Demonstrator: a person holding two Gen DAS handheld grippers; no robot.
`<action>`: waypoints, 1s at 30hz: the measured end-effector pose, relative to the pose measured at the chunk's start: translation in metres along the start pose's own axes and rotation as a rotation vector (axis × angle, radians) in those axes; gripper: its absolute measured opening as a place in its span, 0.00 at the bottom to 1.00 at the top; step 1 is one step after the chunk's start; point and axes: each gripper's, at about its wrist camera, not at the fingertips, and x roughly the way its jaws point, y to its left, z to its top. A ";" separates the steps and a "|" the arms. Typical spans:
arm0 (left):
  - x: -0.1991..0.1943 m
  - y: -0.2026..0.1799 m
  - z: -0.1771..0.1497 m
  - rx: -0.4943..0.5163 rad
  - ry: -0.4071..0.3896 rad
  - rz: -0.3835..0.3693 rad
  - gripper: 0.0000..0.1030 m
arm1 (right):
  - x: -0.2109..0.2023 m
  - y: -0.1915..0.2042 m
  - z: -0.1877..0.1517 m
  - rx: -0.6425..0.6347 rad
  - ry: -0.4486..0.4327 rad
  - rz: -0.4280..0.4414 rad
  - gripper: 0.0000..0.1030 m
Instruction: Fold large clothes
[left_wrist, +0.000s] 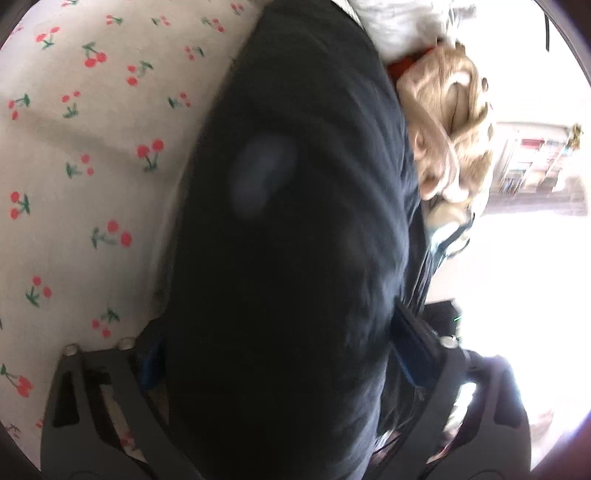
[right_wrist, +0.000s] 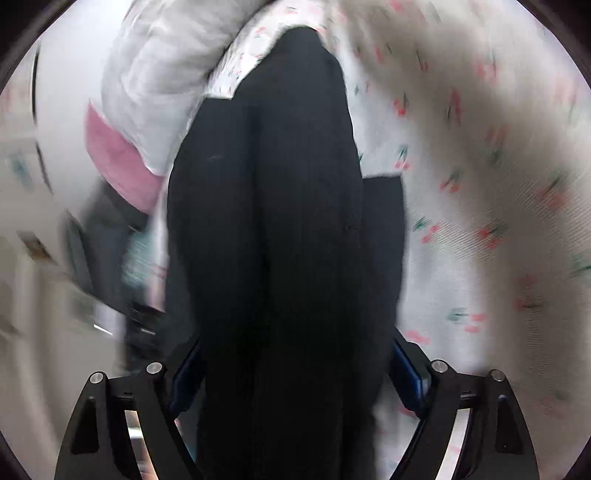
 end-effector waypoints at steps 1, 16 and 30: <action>0.000 -0.003 -0.001 0.004 -0.012 0.010 0.90 | 0.003 -0.006 -0.001 0.039 -0.017 0.052 0.76; 0.008 -0.157 -0.016 0.406 -0.166 -0.075 0.80 | -0.160 0.077 -0.069 -0.332 -0.522 -0.018 0.44; 0.116 -0.113 0.007 0.207 -0.035 0.132 0.99 | -0.199 0.002 -0.057 -0.042 -0.573 -0.433 0.80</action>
